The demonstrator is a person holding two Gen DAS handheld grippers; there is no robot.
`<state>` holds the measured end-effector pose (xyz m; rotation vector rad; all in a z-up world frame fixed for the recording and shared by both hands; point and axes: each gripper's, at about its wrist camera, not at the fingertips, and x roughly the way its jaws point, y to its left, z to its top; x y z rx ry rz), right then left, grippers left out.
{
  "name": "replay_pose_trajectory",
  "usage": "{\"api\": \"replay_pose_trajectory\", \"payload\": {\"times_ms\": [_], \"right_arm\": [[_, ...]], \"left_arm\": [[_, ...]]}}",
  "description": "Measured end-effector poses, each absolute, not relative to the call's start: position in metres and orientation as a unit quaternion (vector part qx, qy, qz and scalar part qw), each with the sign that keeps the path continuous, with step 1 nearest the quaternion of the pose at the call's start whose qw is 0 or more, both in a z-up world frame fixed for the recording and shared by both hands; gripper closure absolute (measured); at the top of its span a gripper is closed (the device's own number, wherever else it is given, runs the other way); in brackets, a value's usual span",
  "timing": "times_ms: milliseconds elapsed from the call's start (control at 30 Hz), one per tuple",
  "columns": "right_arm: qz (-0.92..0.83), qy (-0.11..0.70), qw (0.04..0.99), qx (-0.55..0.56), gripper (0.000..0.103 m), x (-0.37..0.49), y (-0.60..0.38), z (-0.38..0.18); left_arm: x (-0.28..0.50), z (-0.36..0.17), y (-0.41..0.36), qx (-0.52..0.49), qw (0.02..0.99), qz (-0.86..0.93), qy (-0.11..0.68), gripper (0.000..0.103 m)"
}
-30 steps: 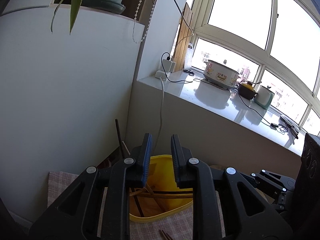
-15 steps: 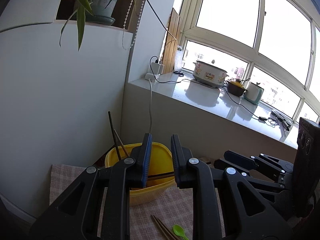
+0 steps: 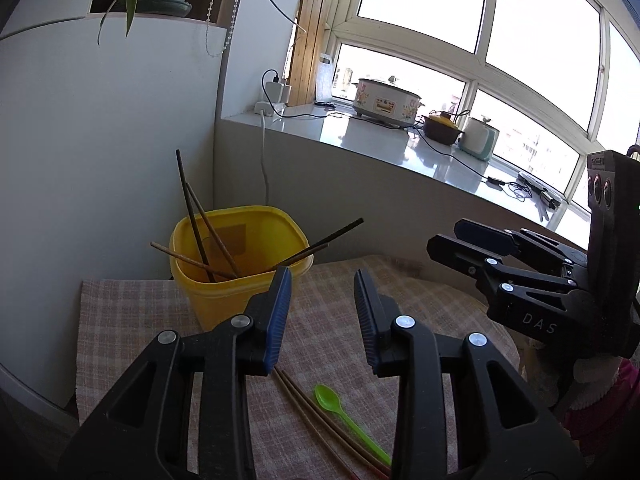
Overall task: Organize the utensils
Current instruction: 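Grasp the green spoon handle with the right tool while the left tool grasps a wooden chopstick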
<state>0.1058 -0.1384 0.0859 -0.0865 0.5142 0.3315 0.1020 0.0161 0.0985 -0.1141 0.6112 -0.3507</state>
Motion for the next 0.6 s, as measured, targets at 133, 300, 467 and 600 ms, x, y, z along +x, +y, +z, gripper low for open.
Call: {"api": "replay_pose_trajectory", "payload": {"times_ms": [133, 300, 467, 600], "right_arm": [[0.159, 0.264, 0.95, -0.054, 0.043, 0.099, -0.146, 0.072], [0.173, 0.304, 0.935, -0.057, 0.043, 0.103, -0.15, 0.05], [0.197, 0.354, 0.913, -0.058, 0.043, 0.109, -0.149, 0.023], [0.224, 0.401, 0.886, -0.054, 0.043, 0.113, -0.146, -0.001]], "left_arm": [[0.1, 0.072, 0.016, -0.064, 0.922, -0.175, 0.338, 0.071], [0.101, 0.033, 0.021, -0.081, 0.899, -0.172, 0.394, 0.071], [0.098, 0.001, 0.021, -0.089, 0.878, -0.174, 0.438, 0.071], [0.096, -0.022, 0.016, -0.086, 0.86, -0.177, 0.471, 0.071]]}}
